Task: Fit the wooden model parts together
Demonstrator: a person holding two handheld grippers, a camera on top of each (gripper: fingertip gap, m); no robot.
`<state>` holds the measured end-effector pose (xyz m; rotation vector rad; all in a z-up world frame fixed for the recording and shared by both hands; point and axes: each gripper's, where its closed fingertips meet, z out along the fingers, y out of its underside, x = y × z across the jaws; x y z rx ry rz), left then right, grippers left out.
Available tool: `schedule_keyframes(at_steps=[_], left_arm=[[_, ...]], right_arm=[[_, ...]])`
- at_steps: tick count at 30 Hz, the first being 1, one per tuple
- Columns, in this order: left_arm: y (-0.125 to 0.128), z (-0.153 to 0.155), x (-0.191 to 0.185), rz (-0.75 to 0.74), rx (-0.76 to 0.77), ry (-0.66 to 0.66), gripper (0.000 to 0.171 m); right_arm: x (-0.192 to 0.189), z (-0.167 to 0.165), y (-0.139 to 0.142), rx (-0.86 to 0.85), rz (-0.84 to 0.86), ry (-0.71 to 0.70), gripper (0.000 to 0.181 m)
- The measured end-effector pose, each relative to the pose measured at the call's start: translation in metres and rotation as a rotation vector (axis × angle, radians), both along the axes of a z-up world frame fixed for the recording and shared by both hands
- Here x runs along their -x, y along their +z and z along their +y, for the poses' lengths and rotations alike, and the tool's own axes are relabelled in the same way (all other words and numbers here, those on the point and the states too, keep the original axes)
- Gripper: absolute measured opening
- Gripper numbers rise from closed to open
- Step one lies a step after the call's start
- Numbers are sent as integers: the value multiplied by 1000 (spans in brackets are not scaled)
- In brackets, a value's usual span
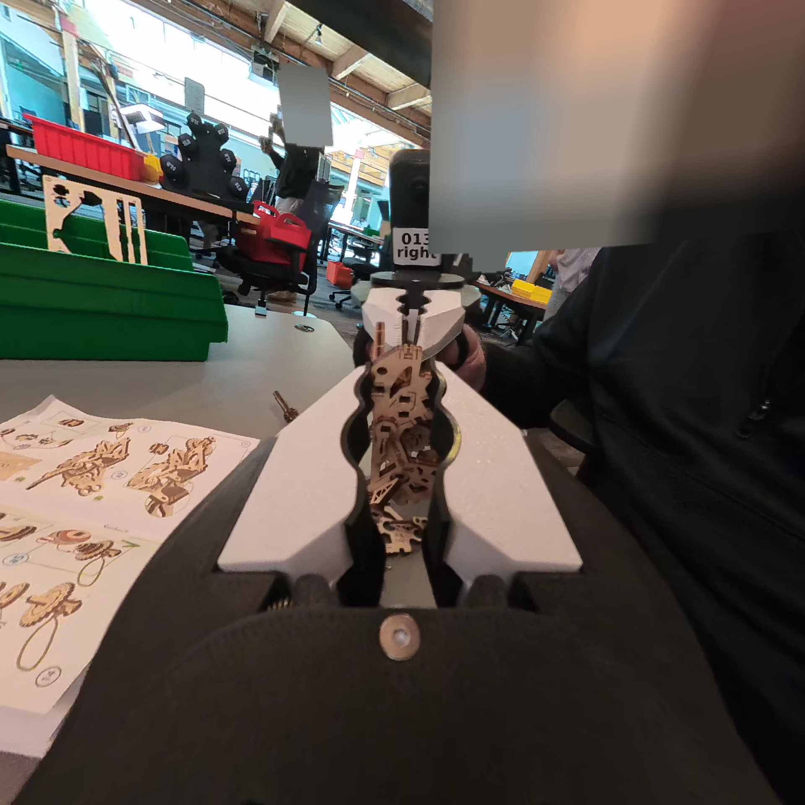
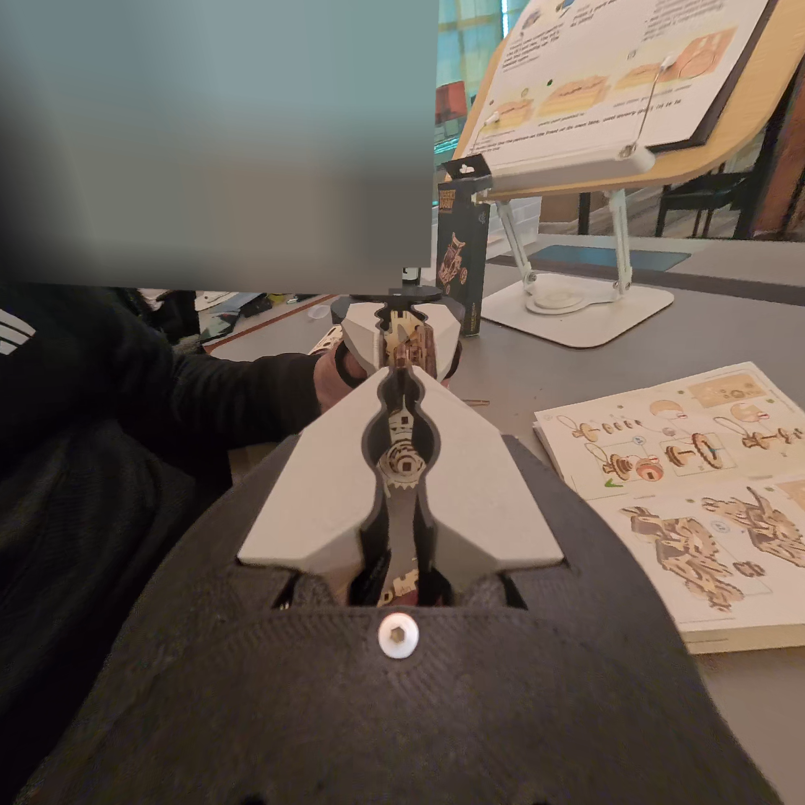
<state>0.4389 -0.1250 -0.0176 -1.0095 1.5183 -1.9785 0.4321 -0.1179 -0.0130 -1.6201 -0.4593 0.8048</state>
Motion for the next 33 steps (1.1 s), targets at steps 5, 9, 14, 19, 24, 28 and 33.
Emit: schedule_keyframes(at_steps=[5, 9, 14, 19, 24, 28, 33], left_arm=[[-2, 4, 3, -2, 10, -10, 21], [0, 3, 4, -13, 16, -15, 21], [1, 24, 12, -19, 20, 47, 22], [-3, 4, -2, -4, -60, 36, 21], [0, 14, 2, -19, -51, 66, 21], [1, 9, 1, -22, -81, 64, 21], [0, 7, 2, -20, -100, 60, 22]], right_arm=[[3, 2, -3, 5, 21, -18, 0], [7, -1, -1, -46, -106, -111, 0], [-20, -3, 18, -24, 41, -68, 0], [4, -1, 5, -32, -137, 38, 0], [2, -2, 3, -37, -177, 33, 6], [0, 5, -1, -27, -223, -31, 5], [5, 7, -5, -18, -237, -14, 0]])
